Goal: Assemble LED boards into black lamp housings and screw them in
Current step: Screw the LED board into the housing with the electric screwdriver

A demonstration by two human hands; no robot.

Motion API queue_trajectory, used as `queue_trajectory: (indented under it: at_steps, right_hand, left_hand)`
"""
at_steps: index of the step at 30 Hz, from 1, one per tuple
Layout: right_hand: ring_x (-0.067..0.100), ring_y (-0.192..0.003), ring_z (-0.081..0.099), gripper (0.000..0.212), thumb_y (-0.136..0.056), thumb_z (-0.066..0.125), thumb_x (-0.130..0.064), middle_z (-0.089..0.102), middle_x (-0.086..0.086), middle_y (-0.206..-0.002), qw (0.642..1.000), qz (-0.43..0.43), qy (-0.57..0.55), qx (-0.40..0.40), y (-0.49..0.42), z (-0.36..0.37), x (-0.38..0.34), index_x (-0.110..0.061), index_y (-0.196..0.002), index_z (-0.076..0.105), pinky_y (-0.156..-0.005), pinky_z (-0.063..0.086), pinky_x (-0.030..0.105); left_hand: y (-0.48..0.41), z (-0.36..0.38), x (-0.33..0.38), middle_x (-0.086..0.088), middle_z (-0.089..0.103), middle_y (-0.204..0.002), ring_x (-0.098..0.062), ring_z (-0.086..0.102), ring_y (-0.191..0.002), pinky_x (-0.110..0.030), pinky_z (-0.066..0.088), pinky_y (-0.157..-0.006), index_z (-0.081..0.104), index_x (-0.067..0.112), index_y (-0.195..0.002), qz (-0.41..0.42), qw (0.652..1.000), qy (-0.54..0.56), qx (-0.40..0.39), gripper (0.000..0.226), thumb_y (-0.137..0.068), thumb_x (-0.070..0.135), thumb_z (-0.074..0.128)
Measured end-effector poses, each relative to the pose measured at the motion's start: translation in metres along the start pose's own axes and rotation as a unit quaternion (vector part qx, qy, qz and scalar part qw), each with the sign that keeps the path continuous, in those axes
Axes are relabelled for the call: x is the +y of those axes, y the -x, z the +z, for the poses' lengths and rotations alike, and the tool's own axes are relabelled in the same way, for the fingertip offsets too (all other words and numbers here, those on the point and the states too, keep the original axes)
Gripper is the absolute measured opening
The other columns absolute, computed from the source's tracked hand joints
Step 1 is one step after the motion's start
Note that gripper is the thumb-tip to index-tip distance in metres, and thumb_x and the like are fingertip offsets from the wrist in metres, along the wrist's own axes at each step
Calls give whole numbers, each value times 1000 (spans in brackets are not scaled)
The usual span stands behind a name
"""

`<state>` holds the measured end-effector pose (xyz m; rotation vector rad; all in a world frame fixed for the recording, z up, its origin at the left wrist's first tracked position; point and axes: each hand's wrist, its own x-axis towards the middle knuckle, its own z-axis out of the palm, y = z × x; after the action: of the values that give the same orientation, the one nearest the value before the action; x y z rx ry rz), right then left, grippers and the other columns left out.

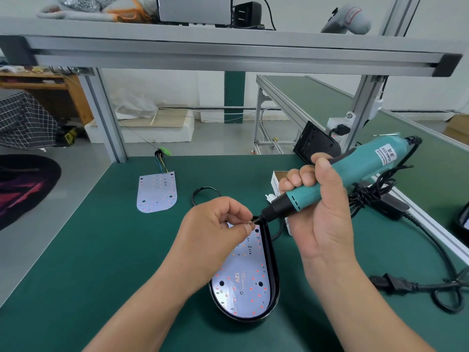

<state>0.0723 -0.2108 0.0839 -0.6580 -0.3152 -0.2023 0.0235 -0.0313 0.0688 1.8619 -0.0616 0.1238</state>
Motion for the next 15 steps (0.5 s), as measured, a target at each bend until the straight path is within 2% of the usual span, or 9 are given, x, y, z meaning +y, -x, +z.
queue_trajectory:
  at_steps: [8, 11, 15]
  right_hand:
    - [14, -72, 49, 7, -102, 66, -24, 46, -3, -75, 998, 12, -44, 50, -1, -5, 4, -18, -99, 63, -74, 49, 29]
    - [15, -71, 49, 8, -102, 65, -23, 46, -3, -74, 996, 15, -58, 62, -3, -6, 4, -18, -97, 63, -73, 49, 29]
    - [15, -70, 49, 8, -102, 65, -21, 47, -3, -74, 995, 17, -69, 73, -3, -8, 4, -17, -96, 63, -73, 50, 29]
  left_hand:
    - [2, 2, 1, 15, 76, -89, -8, 54, -61, -22, 48, -57, 74, 42, -90, 9, 1000, -11, 3, 24, -90, 19, 82]
    - [1, 1, 2, 17, 78, -94, -9, 60, -66, -27, 53, -62, 74, 44, -93, 7, 1000, -12, -11, 24, -91, 21, 80]
    - [1, -4, 5, 24, 78, -102, -6, 62, -64, -19, 54, -59, 74, 40, -105, -5, 998, -32, -46, 28, -92, 15, 75]
